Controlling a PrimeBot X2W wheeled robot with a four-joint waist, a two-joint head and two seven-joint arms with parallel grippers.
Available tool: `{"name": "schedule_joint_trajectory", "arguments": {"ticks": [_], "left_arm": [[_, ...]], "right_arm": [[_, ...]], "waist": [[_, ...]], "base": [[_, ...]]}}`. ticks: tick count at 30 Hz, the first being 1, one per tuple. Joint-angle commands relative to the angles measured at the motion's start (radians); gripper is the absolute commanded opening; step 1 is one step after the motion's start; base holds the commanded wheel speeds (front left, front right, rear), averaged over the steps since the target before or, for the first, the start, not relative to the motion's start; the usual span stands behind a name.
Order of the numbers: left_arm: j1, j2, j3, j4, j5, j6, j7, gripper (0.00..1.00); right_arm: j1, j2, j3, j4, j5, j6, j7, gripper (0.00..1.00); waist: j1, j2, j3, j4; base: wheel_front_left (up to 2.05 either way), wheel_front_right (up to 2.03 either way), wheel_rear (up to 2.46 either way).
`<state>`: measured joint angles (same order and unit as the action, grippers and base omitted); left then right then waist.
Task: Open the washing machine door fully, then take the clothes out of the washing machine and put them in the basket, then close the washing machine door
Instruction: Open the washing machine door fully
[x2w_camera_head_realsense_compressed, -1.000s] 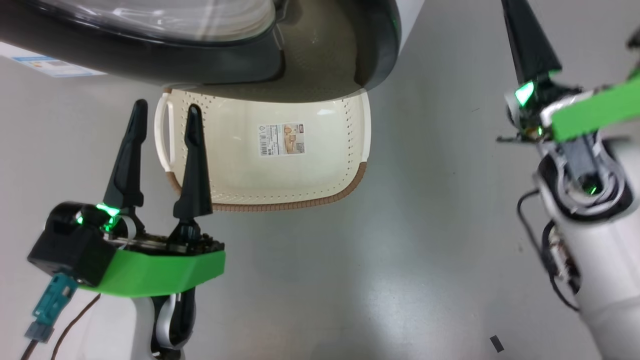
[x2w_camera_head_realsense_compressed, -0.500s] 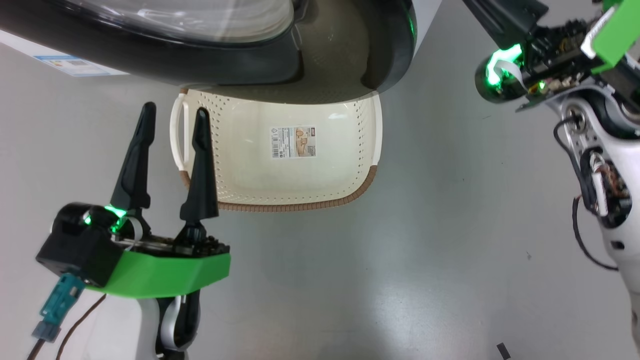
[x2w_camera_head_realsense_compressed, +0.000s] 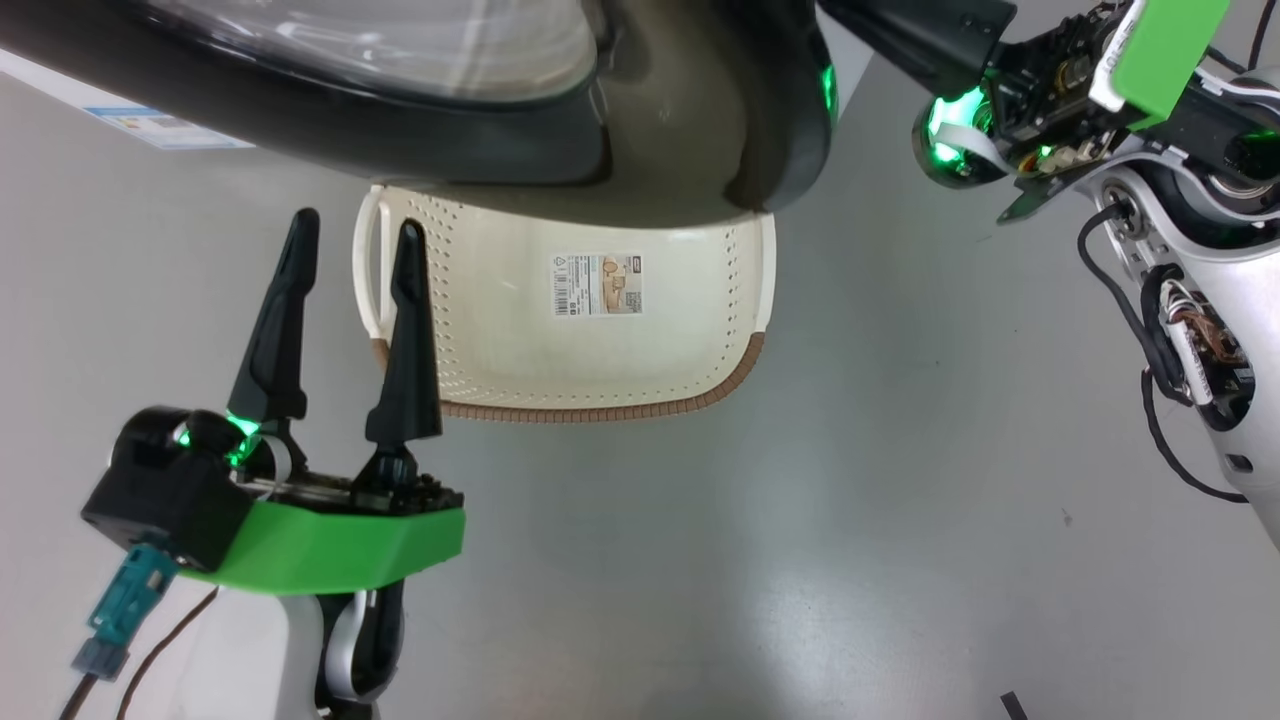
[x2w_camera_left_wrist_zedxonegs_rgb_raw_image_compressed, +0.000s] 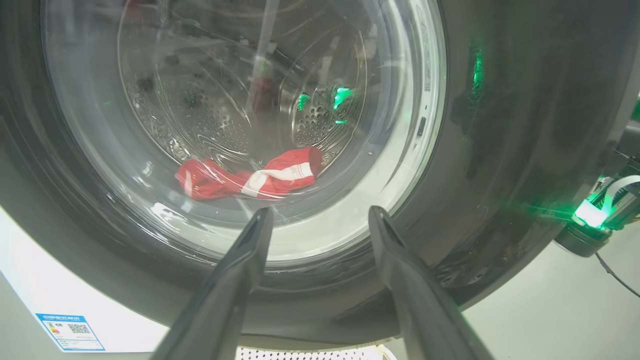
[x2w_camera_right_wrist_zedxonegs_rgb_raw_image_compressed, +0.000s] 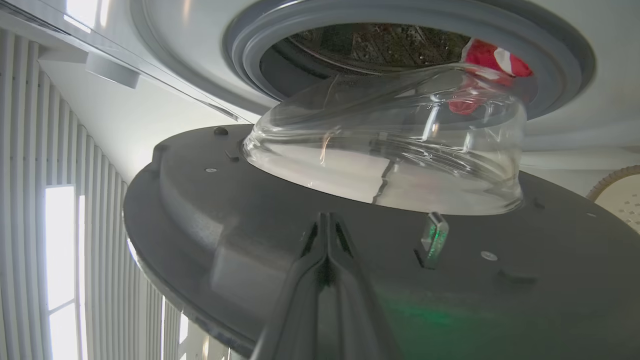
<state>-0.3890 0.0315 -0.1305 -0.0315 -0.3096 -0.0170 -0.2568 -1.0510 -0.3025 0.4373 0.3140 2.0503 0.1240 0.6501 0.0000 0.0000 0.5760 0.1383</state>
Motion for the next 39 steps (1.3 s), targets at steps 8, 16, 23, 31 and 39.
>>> {"name": "schedule_joint_trajectory", "arguments": {"ticks": [8,16,23,31,39], "left_arm": [[0.023,0.019,0.038,-0.02,-0.002,0.008,-0.005,1.0],[0.046,0.019,0.041,-0.019,-0.011,0.014,-0.005,1.0],[0.085,0.019,0.05,-0.013,-0.021,0.019,-0.005,1.0],[0.125,0.019,0.052,0.005,-0.035,0.02,-0.005,1.0],[0.157,0.019,0.046,0.022,-0.046,0.023,-0.005,1.0]], "right_arm": [[0.023,-0.015,0.079,-0.076,-0.014,0.007,-0.007,0.0],[0.068,-0.039,0.129,-0.102,-0.019,0.007,-0.017,0.0],[0.126,-0.046,0.182,-0.121,-0.02,0.007,-0.023,0.0],[0.181,-0.045,0.232,-0.113,-0.021,0.007,-0.03,0.0],[0.222,-0.035,0.288,-0.096,-0.02,0.007,-0.027,0.0]], "waist": [[0.0,0.0,-0.041,0.023],[0.0,0.0,-0.087,0.052],[0.0,0.0,-0.158,0.09],[0.0,0.0,-0.234,0.134],[0.0,0.0,-0.297,0.179]], "base": [[0.0,0.0,0.0],[0.0,0.0,0.0],[0.0,0.0,0.0],[0.0,0.0,0.0],[0.0,0.0,0.0]]}}
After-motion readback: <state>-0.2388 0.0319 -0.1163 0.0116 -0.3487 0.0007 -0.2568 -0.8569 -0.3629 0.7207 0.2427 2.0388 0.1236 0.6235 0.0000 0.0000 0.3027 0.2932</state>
